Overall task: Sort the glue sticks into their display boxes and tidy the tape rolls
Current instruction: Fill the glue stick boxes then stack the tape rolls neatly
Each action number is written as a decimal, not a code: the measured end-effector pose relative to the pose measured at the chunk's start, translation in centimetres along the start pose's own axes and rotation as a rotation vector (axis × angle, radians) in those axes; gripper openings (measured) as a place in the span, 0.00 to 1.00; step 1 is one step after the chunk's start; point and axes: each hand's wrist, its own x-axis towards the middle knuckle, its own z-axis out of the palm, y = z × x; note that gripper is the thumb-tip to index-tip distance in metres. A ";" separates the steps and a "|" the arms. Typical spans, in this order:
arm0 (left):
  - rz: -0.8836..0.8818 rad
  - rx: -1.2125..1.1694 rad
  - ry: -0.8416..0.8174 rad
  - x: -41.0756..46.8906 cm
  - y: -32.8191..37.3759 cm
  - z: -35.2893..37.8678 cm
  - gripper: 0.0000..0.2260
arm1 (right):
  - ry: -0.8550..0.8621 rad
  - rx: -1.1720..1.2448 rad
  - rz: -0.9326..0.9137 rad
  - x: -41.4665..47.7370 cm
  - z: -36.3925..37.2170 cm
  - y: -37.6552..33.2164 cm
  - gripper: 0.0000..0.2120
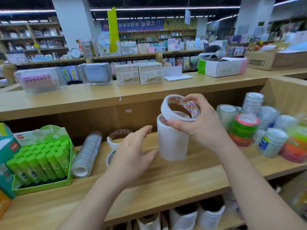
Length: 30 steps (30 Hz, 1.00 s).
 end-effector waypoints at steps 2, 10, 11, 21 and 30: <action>-0.060 -0.211 -0.033 2.1 0.9 1.0 0.37 | -0.024 -0.050 0.007 0.8 1.0 0.9 0.33; -0.050 -0.670 -0.061 4.6 1.0 2.3 0.25 | -0.074 0.076 0.059 0.7 1.7 3.8 0.40; -0.045 -0.684 -0.049 4.6 0.9 2.4 0.24 | -0.078 0.092 0.069 0.7 1.6 4.0 0.43; -0.086 -0.657 0.061 3.9 1.9 3.7 0.24 | -0.191 0.299 0.029 -0.5 -0.6 4.4 0.30; -0.203 -0.300 0.135 3.3 -0.1 1.3 0.20 | -0.147 0.305 0.058 -1.4 1.3 5.1 0.44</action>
